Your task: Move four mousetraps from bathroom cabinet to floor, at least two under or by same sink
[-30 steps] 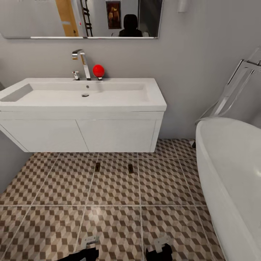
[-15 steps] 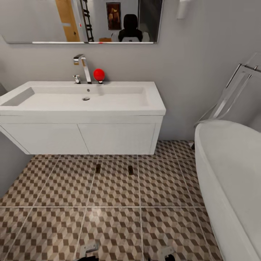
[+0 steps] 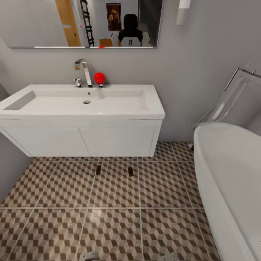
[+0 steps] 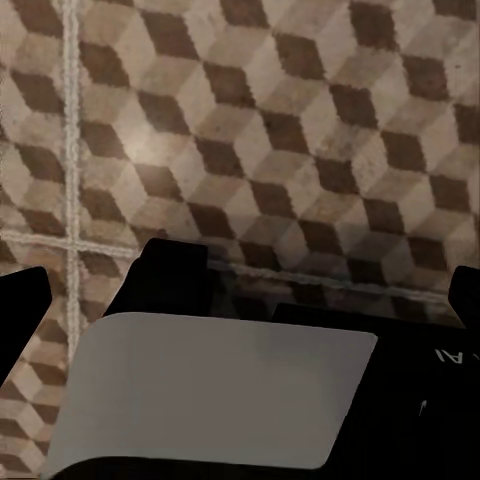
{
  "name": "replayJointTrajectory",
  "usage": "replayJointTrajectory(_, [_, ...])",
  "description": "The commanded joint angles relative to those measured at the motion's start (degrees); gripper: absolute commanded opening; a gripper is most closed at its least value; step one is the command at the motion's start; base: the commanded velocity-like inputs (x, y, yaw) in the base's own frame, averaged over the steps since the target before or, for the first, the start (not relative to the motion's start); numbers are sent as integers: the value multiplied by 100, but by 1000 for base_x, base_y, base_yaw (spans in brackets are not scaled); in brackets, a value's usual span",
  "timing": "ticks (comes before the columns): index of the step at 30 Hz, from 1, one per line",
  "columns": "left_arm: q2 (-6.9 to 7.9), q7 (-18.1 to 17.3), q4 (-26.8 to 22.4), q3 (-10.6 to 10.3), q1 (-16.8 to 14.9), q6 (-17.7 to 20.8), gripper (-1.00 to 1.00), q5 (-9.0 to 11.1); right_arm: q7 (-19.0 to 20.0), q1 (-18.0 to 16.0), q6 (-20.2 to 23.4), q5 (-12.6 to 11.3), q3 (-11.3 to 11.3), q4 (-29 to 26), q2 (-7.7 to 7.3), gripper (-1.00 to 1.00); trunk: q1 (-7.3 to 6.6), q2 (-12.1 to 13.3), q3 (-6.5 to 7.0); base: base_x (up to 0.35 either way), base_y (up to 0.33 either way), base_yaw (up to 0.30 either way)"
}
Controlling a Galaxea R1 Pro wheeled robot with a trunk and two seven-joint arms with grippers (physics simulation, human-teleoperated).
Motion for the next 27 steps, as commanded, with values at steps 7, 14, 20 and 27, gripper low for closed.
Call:
replayJointTrajectory(7, [-7,35,-17,-44,-1,-17,100,45,-25,1,-10,-1,49,5,13,100,-155,280,123,0,0,0])
replayJointTrajectory(14, [-7,35,-24,-44,-1,-17,100,45,-24,1,-10,-1,50,3,13,100,-309,561,248,0,0,0])
replayJointTrajectory(20, [-7,35,-26,-44,-1,-17,100,45,-24,1,-10,-1,51,3,13,100,-440,802,356,0,0,0])
replayJointTrajectory(27, [-7,35,-28,-44,-1,-17,100,45,-24,1,-10,-1,51,3,13,100,-594,1083,482,0,0,0])
